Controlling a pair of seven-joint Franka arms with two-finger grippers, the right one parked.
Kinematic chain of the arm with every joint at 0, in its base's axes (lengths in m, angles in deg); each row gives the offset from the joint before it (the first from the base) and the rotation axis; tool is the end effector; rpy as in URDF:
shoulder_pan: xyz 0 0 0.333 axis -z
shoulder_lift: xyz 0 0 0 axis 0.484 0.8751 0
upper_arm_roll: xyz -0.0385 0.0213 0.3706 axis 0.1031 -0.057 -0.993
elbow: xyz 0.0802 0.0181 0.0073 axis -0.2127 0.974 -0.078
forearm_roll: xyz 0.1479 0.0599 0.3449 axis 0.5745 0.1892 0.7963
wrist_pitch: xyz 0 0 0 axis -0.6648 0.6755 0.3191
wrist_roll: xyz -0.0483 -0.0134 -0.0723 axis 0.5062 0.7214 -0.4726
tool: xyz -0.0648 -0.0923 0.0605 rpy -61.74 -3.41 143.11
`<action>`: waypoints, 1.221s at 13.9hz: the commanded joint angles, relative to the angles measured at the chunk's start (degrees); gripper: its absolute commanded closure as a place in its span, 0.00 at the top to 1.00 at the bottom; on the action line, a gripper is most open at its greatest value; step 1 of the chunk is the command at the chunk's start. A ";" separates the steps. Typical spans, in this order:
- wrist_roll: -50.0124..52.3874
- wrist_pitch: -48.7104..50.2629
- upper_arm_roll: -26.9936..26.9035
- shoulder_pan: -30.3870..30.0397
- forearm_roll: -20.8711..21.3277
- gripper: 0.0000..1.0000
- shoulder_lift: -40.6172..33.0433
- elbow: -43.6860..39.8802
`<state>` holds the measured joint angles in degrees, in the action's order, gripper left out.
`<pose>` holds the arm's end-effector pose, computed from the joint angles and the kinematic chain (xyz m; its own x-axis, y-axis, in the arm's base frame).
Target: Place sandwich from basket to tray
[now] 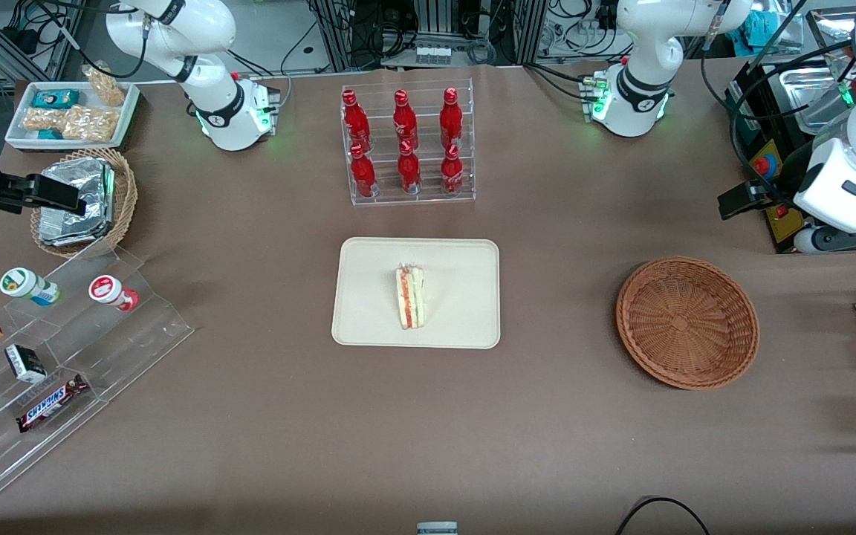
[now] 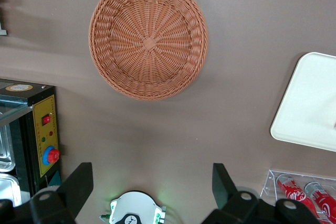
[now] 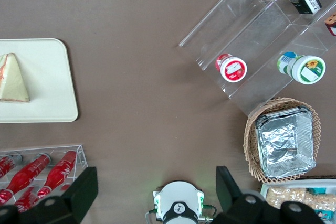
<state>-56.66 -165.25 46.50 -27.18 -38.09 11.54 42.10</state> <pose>0.5419 -0.0593 0.6455 0.9706 0.1645 -0.1758 0.1555 -0.9858 -0.0638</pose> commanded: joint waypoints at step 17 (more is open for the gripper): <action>-0.43 8.47 0.33 -0.54 0.24 1.00 -1.87 -5.42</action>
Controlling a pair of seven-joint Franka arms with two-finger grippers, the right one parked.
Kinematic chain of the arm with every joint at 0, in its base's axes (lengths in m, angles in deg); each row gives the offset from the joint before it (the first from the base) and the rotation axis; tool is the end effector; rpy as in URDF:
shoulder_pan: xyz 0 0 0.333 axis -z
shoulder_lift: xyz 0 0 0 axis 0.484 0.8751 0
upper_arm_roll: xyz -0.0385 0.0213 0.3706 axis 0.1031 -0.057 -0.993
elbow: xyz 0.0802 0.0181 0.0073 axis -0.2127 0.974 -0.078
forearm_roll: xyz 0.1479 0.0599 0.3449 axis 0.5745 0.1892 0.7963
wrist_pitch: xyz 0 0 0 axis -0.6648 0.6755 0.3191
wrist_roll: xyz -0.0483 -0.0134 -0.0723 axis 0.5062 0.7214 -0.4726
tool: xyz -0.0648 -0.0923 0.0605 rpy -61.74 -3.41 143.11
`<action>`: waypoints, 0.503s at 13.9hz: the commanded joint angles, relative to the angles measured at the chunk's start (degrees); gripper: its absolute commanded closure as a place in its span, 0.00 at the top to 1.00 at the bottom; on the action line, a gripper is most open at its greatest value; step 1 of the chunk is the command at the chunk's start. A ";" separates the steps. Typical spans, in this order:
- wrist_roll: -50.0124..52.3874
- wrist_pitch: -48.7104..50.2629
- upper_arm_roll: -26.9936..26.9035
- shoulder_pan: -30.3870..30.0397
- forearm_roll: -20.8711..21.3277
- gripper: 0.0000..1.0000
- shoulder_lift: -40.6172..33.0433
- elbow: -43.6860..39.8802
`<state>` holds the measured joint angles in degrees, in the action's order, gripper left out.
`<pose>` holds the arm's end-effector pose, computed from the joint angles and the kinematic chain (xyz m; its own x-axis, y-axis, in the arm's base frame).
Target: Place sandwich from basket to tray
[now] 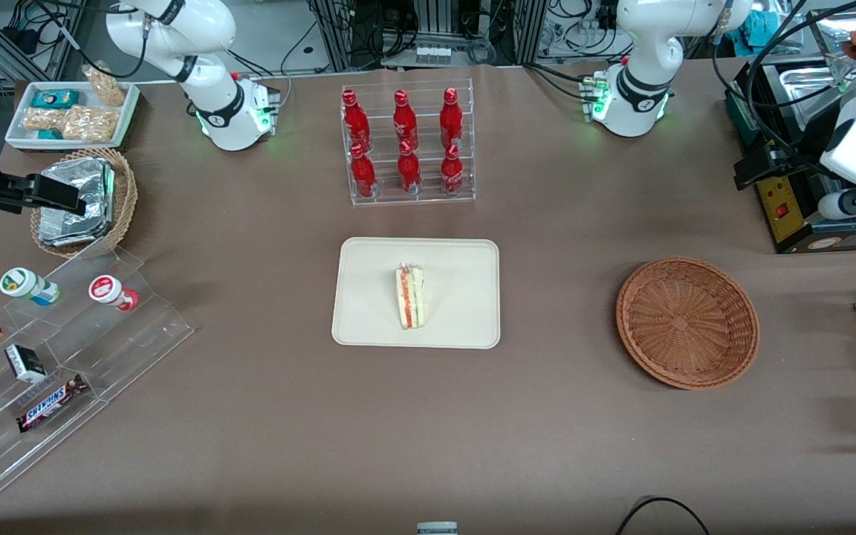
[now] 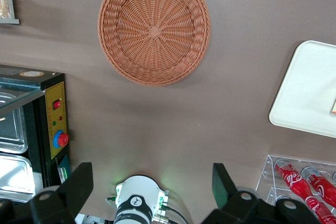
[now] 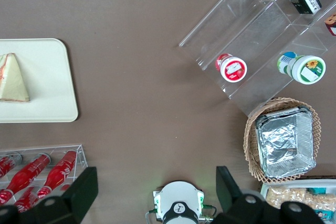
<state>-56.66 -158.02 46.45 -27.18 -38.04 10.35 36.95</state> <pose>0.5201 -0.0564 0.6870 0.9673 0.1685 -0.1898 0.1577 -0.9850 -0.0705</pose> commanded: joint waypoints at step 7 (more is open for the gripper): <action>-0.43 1.15 12.06 -12.93 0.29 1.00 -0.68 -0.09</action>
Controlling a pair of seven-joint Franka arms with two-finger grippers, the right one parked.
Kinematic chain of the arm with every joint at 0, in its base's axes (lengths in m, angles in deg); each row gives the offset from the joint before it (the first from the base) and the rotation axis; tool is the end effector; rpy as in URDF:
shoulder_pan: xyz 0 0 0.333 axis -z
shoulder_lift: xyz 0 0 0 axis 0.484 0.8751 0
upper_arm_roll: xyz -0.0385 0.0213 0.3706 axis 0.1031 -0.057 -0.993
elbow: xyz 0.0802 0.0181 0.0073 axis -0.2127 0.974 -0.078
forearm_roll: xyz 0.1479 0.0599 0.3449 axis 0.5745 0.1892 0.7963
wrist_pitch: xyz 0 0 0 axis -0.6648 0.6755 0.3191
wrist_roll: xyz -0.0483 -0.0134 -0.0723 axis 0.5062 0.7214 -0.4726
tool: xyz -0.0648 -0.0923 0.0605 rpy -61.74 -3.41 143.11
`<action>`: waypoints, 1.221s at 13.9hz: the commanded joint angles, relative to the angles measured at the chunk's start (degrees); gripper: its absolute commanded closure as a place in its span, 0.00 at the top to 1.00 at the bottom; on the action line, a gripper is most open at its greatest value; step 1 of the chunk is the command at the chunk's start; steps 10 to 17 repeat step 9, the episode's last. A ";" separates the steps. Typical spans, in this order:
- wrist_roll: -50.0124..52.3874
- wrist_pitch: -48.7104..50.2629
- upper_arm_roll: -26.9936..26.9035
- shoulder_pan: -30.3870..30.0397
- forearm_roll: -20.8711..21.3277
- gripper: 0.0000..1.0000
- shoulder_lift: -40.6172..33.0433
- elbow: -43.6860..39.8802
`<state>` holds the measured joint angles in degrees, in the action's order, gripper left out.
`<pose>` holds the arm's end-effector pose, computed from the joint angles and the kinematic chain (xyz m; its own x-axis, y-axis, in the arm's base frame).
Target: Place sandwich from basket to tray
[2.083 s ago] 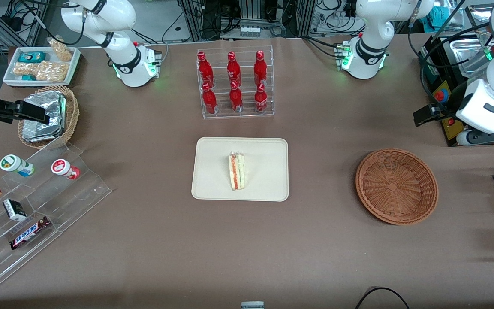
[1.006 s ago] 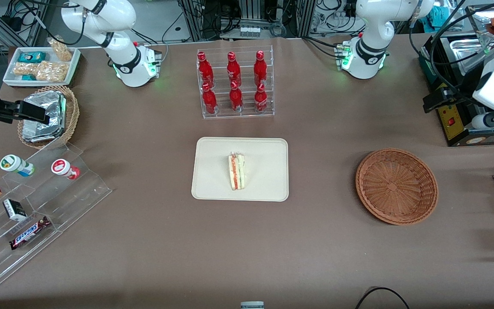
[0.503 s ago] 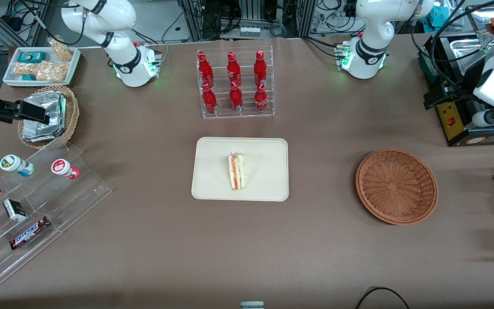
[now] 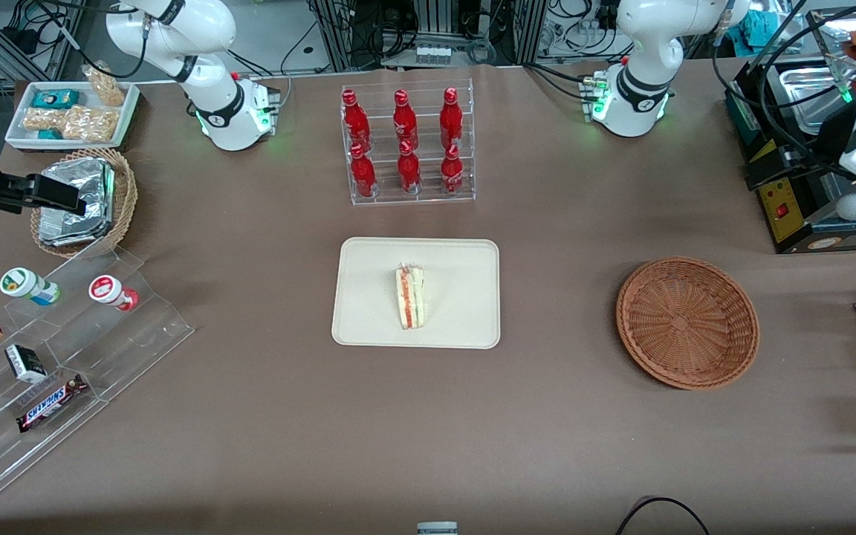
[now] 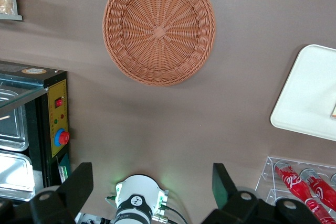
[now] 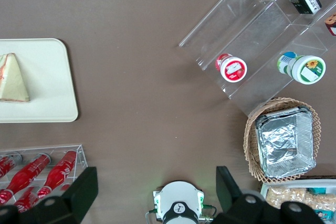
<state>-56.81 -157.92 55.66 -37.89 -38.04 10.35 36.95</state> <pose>0.5209 -0.0390 0.6877 0.9627 0.1896 -0.1928 0.1812 -0.9816 -0.0605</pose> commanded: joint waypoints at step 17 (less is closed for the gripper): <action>-0.28 1.05 -2.07 3.94 1.34 1.00 -0.68 -0.10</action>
